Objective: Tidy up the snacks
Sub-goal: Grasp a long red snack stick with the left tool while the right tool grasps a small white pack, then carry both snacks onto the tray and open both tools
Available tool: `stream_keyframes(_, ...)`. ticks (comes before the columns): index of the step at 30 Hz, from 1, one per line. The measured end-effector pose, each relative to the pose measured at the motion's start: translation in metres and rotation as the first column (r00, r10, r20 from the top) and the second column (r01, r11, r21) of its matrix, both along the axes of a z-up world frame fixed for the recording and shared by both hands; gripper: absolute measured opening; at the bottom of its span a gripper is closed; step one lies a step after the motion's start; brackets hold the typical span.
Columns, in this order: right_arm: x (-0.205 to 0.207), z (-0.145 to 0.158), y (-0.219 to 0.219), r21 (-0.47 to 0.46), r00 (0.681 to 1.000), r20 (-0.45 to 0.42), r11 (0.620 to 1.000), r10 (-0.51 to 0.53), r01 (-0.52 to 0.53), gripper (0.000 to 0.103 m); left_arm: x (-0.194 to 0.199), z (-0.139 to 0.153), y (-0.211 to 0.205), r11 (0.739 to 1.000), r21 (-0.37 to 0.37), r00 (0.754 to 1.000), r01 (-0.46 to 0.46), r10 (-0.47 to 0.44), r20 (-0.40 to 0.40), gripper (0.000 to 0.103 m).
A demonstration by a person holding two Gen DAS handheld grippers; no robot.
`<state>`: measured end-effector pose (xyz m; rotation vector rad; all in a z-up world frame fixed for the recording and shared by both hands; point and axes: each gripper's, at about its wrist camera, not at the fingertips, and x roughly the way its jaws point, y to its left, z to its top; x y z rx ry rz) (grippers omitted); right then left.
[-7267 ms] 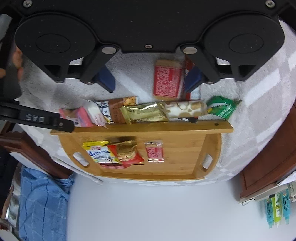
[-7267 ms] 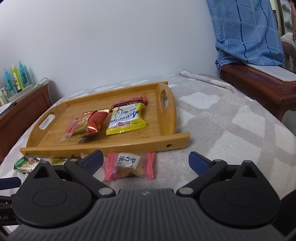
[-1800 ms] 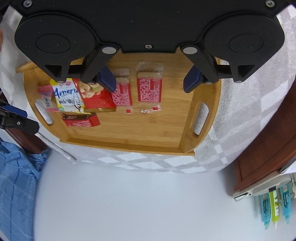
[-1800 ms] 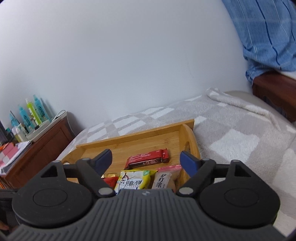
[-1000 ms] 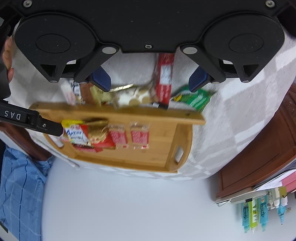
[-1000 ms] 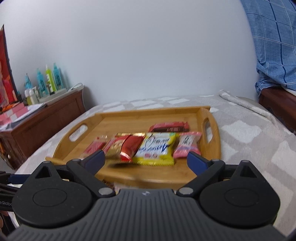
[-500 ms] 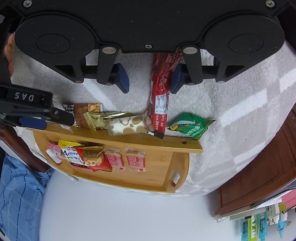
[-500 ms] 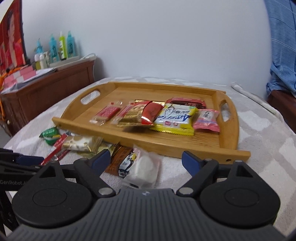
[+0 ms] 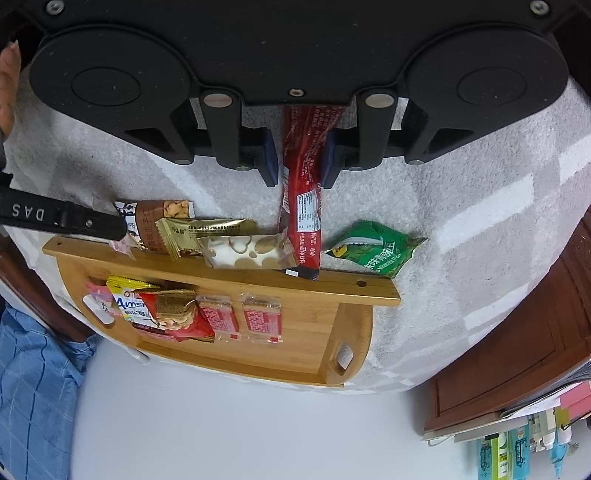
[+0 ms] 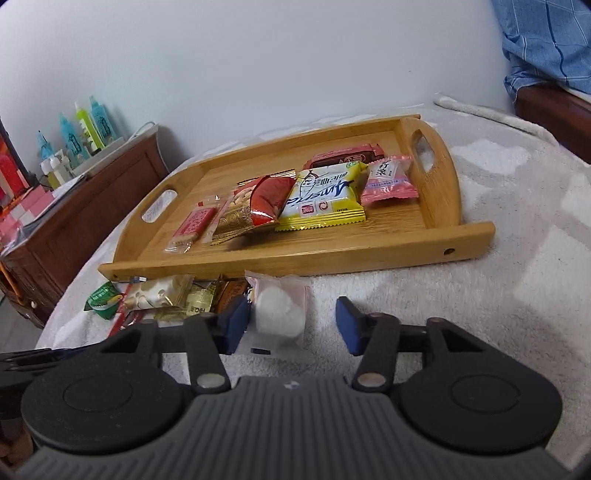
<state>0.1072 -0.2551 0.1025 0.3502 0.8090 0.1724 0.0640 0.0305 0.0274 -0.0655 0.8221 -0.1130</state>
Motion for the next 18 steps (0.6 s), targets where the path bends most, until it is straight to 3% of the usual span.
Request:
stream_keyframes(2, -0.001, 0.0, 0.001, 0.013, 1.0, -0.004, 1.0, 0.013, -0.013, 0.037, 0.002, 0.001, -0.001, 1.0, 0.002, 1.0, -0.006, 0.006, -0.009, 0.024)
stream_keyframes(4, -0.003, 0.0, 0.004, 0.004, 1.0, 0.003, 1.0, 0.011, -0.011, 0.036, 0.002, 0.003, -0.002, 1.0, 0.003, 1.0, -0.015, 0.015, -0.012, 0.019)
stream_keyframes(8, -0.007, 0.005, 0.006, -0.027, 0.999, 0.036, 1.0, -0.007, 0.008, 0.036, -0.001, 0.006, 0.001, 0.999, -0.036, 1.0, -0.019, 0.018, -0.019, 0.017)
stream_keyframes(18, -0.012, 0.013, -0.003, -0.037, 0.995, 0.081, 0.997, -0.064, 0.067, 0.036, -0.013, 0.018, -0.007, 0.999, -0.035, 1.0, 0.001, -0.001, 0.005, 0.014)
